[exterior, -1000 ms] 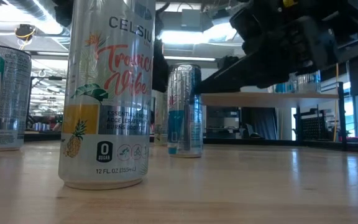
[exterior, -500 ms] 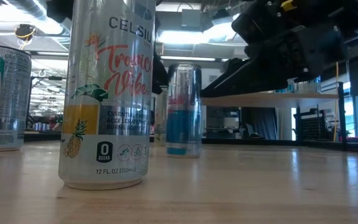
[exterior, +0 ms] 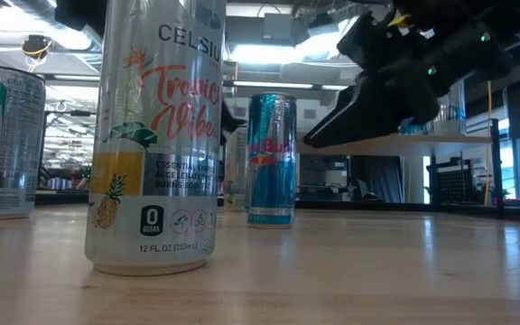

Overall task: Place canned beverage on shelf
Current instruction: Put the blue soda can on the shelf aligned with the other blue soda can

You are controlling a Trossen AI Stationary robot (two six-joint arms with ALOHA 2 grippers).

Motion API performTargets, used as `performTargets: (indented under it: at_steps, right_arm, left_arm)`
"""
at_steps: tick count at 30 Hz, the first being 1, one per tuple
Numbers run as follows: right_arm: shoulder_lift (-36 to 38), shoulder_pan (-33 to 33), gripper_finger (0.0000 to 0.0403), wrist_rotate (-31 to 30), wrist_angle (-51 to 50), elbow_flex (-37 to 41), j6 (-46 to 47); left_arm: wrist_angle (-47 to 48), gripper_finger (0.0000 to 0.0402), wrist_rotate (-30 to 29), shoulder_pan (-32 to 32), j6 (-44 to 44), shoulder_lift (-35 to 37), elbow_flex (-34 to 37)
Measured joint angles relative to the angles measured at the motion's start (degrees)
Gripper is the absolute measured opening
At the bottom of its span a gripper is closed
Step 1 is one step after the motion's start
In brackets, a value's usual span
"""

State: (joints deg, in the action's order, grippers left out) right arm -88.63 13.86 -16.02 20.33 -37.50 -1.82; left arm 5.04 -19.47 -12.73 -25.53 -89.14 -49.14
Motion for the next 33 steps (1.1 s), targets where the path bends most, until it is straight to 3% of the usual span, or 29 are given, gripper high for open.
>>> performTargets:
  at_steps: [4, 8, 17, 33]
  right_arm:
    - [4.6, 0.0, 0.0289, 2.2, 1.4, 0.0, 1.5]
    - [5.2, 0.0, 0.0289, 2.5, 9.6, -0.1, 0.1]
    - [-2.2, -0.9, 0.0289, 4.2, 20.9, -0.1, 0.4]
    - [-10.1, -1.2, 0.0289, 1.1, 18.1, -4.5, 0.1]
  left_arm:
    - [2.2, 0.0270, -0.5, -0.5, 0.1, 0.0, 0.0]
    - [0.2, 0.0270, -1.5, -1.1, 0.4, 0.1, 1.7]
    - [-6.1, 0.0270, -3.4, -1.7, 0.6, 0.1, 6.5]
    - [-6.8, 0.0270, -3.4, -1.7, 1.7, 0.1, 6.4]
